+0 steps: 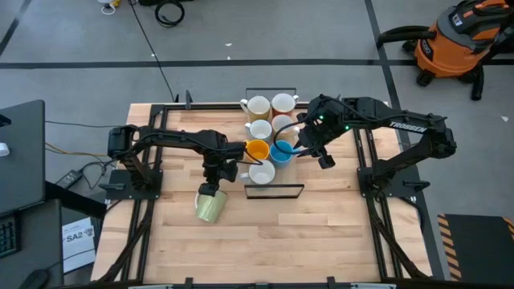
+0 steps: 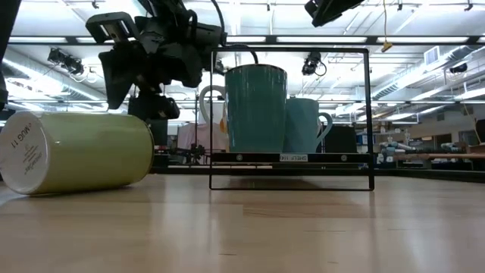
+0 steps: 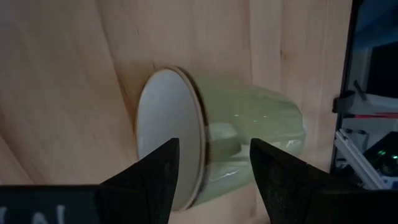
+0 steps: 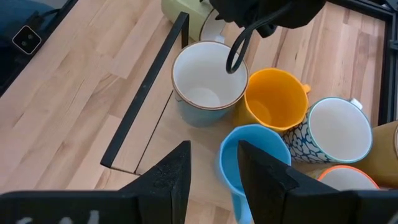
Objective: Place coffee mugs
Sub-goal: Put the green mug on the shelf
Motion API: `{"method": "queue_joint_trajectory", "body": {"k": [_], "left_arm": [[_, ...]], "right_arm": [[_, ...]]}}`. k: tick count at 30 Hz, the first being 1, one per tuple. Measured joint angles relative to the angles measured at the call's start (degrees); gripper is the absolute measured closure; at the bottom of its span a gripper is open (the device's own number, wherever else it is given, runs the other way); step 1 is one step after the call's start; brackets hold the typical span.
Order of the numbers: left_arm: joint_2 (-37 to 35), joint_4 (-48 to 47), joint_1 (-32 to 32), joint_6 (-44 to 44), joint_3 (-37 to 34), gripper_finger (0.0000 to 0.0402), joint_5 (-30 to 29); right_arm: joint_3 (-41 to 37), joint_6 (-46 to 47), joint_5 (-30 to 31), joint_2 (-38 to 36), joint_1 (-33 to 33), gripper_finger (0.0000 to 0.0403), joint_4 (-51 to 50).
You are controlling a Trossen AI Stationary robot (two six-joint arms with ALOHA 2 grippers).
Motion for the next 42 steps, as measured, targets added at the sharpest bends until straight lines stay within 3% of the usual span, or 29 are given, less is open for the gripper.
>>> {"method": "queue_joint_trajectory", "body": {"k": [19, 30, 42], "left_arm": [[-0.02, -0.86, -4.79, 1.07, 0.0, 0.0203, 0.36], [-0.09, -0.84, -7.08, 0.92, 0.0, 0.0275, -0.25], [-0.22, -1.32, -8.0, -0.74, 0.09, 0.032, 2.53]], "right_arm": [[0.0, 0.0, 0.2, -0.02, 0.0, 0.0266, -0.07], [0.02, 0.0, 0.22, -0.01, 0.0, 0.0266, -0.07], [0.02, 0.0, 0.24, 0.0, 0.0, 0.0266, -0.07]]}}
